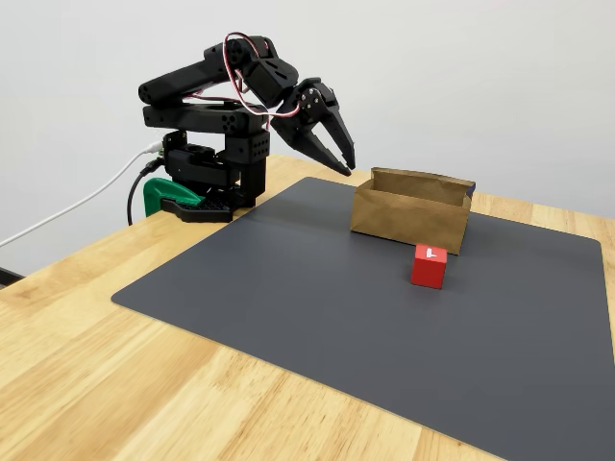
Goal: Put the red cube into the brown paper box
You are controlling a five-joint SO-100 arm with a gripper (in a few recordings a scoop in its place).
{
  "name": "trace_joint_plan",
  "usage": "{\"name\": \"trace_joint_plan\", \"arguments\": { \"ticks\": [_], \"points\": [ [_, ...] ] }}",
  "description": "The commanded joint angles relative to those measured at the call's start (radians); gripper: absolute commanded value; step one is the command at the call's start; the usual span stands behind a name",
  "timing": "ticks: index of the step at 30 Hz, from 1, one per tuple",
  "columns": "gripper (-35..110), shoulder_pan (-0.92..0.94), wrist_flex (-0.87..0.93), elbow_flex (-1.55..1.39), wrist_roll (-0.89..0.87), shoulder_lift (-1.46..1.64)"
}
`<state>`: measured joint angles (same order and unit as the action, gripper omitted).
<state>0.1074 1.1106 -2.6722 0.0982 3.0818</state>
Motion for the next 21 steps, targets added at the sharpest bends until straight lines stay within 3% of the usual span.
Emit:
{"name": "trace_joint_plan", "arguments": {
  "ticks": [1,13,21],
  "points": [
    [4,0.009,0.012,0.043,-0.021,-0.028],
    [4,0.084,-0.031,0.236,0.026,-0.227],
    [7,0.123,0.029,0.503,0.152,-0.578]
  ]
}}
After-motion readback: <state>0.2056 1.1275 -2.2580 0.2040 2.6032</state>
